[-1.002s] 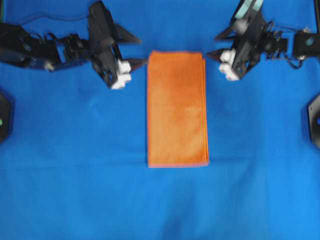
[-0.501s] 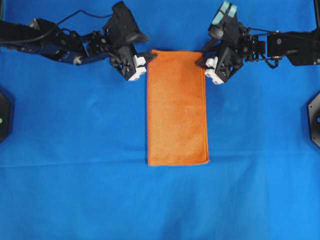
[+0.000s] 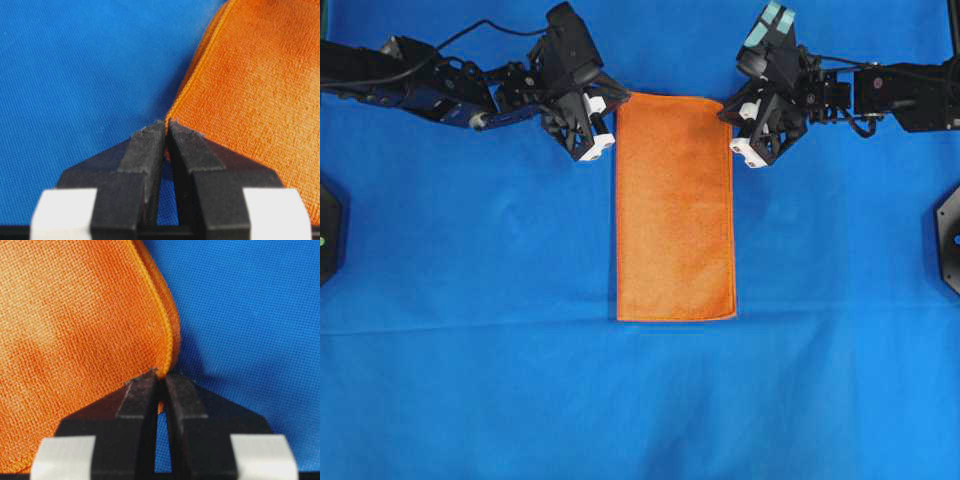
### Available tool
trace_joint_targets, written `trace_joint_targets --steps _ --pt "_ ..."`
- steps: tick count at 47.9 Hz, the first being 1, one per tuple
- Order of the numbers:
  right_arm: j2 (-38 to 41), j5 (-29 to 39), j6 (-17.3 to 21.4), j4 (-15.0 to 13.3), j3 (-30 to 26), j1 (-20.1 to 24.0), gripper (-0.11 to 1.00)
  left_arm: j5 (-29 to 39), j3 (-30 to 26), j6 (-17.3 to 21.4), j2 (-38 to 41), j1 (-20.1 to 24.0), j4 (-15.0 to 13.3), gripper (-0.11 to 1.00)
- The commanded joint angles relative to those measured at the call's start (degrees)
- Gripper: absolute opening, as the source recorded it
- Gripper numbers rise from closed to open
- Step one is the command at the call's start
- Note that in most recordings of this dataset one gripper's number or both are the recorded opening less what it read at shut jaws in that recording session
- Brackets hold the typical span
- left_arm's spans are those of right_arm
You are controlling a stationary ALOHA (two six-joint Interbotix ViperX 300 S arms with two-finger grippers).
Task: Fold the orange towel.
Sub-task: 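Move both grippers to the far corners of the folded strip and grasp, then pull the far end toward the near end, folding the strip in half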
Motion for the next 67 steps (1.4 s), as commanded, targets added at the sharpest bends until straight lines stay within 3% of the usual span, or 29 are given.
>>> trace_joint_targets --steps 1,15,31,49,67 --pt "-0.7 -0.35 0.09 0.7 -0.44 0.26 0.04 -0.18 -0.97 0.18 -0.88 -0.18 0.0 0.02" --pt "-2.29 0.44 0.18 1.67 -0.7 0.35 0.04 1.05 -1.05 0.88 -2.81 1.05 0.0 0.02" --pt "-9.32 4.13 0.53 2.29 0.26 1.93 0.04 6.77 -0.62 3.87 -10.63 -0.53 0.0 0.02" --pt "-14.85 9.23 0.53 4.39 1.14 8.53 0.04 8.7 0.35 5.54 -14.68 -5.8 0.0 0.02" --pt "-18.02 10.46 0.53 11.43 5.71 20.48 0.04 11.51 5.1 4.39 -16.35 -15.82 0.0 0.02"
